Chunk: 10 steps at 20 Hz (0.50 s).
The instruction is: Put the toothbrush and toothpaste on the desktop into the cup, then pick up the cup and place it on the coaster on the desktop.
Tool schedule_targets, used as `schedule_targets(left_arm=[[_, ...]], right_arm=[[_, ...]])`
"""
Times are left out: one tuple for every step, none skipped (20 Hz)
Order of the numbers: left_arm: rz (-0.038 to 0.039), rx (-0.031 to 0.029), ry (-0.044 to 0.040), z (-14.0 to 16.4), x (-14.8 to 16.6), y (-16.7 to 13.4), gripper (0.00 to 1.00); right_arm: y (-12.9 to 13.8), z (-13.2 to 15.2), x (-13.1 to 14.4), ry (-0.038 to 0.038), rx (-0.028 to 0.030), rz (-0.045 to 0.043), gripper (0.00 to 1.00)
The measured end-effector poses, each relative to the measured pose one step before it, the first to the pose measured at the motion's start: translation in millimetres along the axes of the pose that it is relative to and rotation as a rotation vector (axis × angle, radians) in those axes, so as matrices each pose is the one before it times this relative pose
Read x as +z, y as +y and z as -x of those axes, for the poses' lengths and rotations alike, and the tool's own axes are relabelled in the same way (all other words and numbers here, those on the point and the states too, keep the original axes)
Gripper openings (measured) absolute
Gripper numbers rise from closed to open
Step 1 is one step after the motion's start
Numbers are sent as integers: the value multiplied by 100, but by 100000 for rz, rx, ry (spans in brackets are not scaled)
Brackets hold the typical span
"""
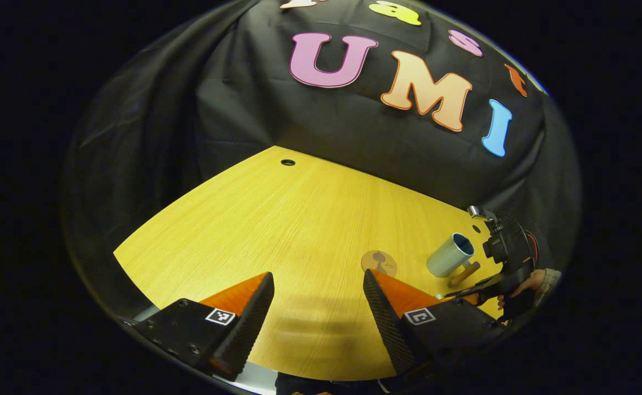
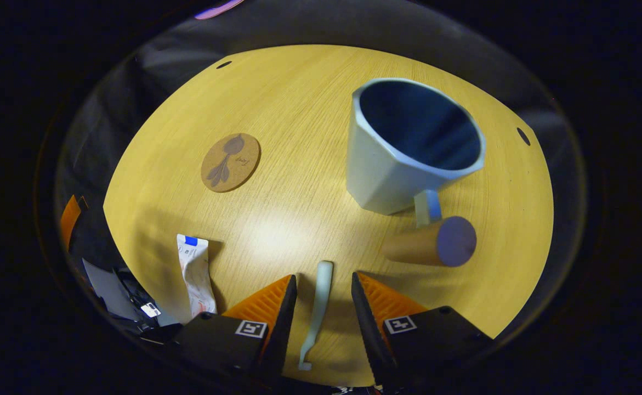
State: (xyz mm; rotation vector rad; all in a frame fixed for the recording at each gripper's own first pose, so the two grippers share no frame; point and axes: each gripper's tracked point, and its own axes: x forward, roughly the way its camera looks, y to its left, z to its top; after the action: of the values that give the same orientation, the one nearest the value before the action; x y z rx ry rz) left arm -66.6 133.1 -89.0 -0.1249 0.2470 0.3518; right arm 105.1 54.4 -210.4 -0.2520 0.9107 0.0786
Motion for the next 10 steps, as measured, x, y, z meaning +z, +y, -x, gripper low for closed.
schedule_targets(left_arm=[[518,621,68,-61,148,171,95],[226,576,-32,-191,125,198,95],[-73,301,83,-161,124,183,95],[-319,150,274,-67,0,125,95],[-652,159,438,-85,109,113,95],[-566,94,331,-130,-2,192,95],[-325,-86,359,-149,90,-22,95],[-120,-302,250,-120,-105,-89,95],[36,-309,94,27,-23,-124,95],[113,-342,168,-73,8,-111,95]], right_arm=[[-97,-110,213,-330,-614,14,63],[-112,36,72,895,-626,-411,56],[-290,-80,-89,494,-1362,-425,55],[-161,-30,46,674,-613,-933,46],[145,2,-115,934,-58,-1309,35],[12,-154,-66,485,-82,-572,32],[-28,86,-32,273,-673,426,29],[-41,71,-16,476,-1055,1497,26],[182,124,97,-150,-17,1713,27],[232,438,-25,1237,-1070,-329,26]])
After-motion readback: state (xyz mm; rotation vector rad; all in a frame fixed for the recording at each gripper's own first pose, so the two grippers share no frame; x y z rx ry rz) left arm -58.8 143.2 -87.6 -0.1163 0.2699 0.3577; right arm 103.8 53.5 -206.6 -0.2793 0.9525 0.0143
